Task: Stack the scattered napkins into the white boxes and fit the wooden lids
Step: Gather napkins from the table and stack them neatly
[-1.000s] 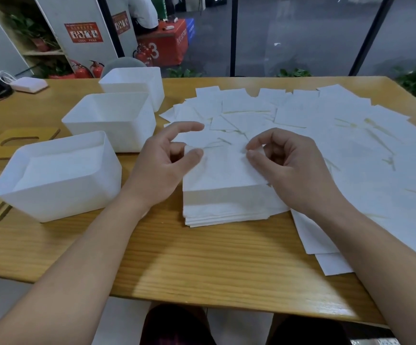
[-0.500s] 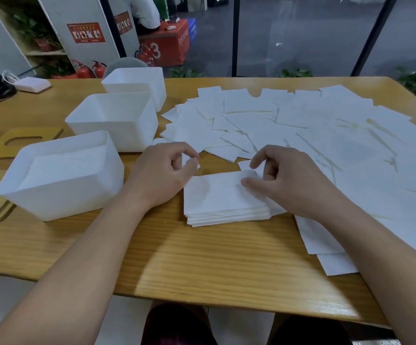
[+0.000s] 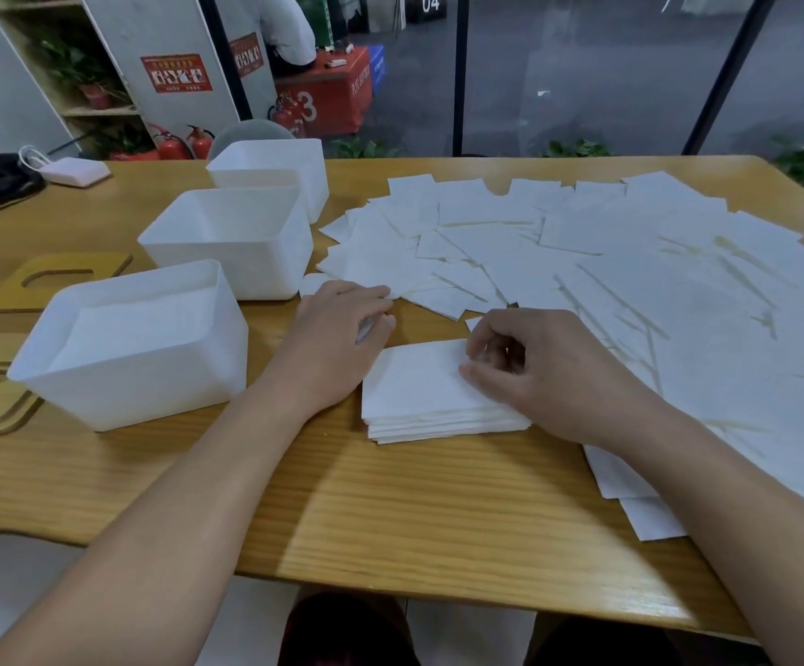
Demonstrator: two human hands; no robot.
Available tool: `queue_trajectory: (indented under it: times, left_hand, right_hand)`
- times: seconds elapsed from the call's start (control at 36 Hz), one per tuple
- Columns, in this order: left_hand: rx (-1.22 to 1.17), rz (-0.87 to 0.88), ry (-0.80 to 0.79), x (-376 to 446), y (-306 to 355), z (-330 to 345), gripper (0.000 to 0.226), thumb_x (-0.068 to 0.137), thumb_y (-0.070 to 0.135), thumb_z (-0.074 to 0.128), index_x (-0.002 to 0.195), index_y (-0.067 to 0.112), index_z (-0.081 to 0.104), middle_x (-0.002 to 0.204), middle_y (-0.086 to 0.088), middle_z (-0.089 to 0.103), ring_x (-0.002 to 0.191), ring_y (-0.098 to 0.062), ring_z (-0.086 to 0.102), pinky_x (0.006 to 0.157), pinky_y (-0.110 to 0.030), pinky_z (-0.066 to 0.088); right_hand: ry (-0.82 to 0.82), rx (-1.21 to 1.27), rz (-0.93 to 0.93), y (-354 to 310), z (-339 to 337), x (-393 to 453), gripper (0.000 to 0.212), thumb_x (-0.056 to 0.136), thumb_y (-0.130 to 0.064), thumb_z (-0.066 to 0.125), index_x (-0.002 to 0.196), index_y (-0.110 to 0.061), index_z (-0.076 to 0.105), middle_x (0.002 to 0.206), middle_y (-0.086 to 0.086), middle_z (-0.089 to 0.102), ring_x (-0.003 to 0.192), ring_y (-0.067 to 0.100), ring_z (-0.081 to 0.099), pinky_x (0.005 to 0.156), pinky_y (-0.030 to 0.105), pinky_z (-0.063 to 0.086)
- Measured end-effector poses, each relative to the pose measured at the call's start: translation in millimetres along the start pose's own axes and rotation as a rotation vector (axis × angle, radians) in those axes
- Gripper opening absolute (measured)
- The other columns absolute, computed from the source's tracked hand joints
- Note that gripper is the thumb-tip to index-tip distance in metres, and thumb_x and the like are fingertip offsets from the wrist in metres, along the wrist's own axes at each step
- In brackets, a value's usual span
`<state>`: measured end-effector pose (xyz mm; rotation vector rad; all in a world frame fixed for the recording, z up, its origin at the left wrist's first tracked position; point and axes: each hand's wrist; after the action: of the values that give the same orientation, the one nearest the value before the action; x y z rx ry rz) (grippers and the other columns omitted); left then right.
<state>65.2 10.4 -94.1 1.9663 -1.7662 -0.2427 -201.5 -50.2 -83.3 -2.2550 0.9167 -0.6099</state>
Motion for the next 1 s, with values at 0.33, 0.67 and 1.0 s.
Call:
queue_trajectory:
  times: [0.33,0.67,1.0]
  left_hand:
    - [-0.329,0.361,0.152,-14.7,19.5,-4.3,0.028,0.104,0.010,0.072,0.125,0.025,0.081,0.127,0.019,0.075,0.126,-0.021,0.062,0.089,-0.028,0.052]
    - [-0.508,0.396,-0.009,-18.8,23.4,-1.7,0.032,0.104,-0.002,0.064,0.120,0.019,0.082,0.126,0.012,0.078,0.124,-0.029,0.065,0.092,-0.042,0.054]
    - [-0.366,0.215,0.190,-10.1,19.7,-6.2,0.044,0.106,0.022,0.070,0.148,0.034,0.063,0.143,0.017,0.064,0.134,-0.017,0.056,0.098,-0.023,0.048]
  right_hand:
    - [0.124,0.176,-0.011,-8.4,-5.4,3.9,0.063,0.099,-0.054,0.070,0.156,-0.046,0.044,0.115,-0.018,0.074,0.094,0.011,0.073,0.083,0.026,0.056]
    - [0.202,0.162,0.077,-6.0,-2.9,4.9,0.044,0.102,-0.058,0.064,0.140,-0.036,0.067,0.114,-0.013,0.074,0.102,0.003,0.071,0.086,0.021,0.050]
    - [0.421,0.114,-0.106,-11.2,-4.8,2.1,0.025,0.096,-0.007,0.077,0.109,-0.027,0.072,0.099,-0.015,0.070,0.088,0.014,0.066,0.072,0.012,0.045]
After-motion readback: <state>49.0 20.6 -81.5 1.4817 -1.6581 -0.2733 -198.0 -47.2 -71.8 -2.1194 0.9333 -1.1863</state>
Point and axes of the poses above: each hand's wrist, its own x-axis towards the middle knuckle, its own z-axis out of the palm, y = z × x
